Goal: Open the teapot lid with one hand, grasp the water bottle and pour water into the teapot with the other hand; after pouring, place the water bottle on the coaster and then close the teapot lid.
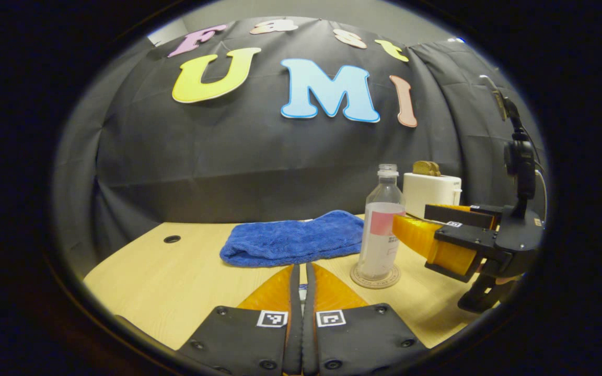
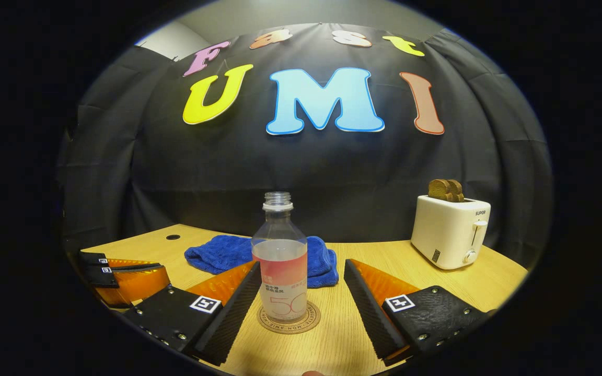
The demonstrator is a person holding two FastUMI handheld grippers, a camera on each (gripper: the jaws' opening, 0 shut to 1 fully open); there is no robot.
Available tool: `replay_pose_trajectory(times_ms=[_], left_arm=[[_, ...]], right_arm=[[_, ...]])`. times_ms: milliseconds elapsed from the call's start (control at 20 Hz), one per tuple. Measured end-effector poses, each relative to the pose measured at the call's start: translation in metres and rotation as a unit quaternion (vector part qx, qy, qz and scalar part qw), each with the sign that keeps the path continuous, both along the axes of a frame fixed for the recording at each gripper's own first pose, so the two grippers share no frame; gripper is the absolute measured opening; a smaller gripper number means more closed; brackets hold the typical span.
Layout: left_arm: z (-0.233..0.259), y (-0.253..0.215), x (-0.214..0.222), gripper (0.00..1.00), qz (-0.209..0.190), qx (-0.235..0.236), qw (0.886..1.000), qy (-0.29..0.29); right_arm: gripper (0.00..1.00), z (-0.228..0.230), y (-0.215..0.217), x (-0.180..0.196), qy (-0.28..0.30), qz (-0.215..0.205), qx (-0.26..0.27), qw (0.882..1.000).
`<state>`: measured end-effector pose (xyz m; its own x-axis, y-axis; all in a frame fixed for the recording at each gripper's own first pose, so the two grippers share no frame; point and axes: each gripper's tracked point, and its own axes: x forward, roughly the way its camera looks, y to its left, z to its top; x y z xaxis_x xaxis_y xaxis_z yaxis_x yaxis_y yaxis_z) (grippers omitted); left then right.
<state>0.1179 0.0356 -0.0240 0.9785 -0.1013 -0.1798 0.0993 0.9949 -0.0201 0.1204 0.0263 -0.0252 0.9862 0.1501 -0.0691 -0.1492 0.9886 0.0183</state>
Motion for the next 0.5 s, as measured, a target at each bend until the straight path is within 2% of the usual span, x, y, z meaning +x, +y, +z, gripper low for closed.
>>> replay_pose_trajectory(times_ms=[250,400,500], left_arm=[[-0.0018,0.004,0.0,0.06,0.006,-0.004,1.0,0.001],[-0.0025,0.0014,0.0018,0.12,0.003,-0.009,1.0,0.001],[-0.0056,-0.0009,0.0022,0.12,0.001,-0.007,1.0,0.006]], right_arm=[[0.98,-0.0001,0.0009,-0.0004,0.001,0.002,0.001,1.0],[0.98,-0.0009,0.0002,-0.0005,0.003,0.002,0.004,1.0],[0.98,-0.0018,0.0001,-0.0005,0.004,0.003,0.006,1.0]])
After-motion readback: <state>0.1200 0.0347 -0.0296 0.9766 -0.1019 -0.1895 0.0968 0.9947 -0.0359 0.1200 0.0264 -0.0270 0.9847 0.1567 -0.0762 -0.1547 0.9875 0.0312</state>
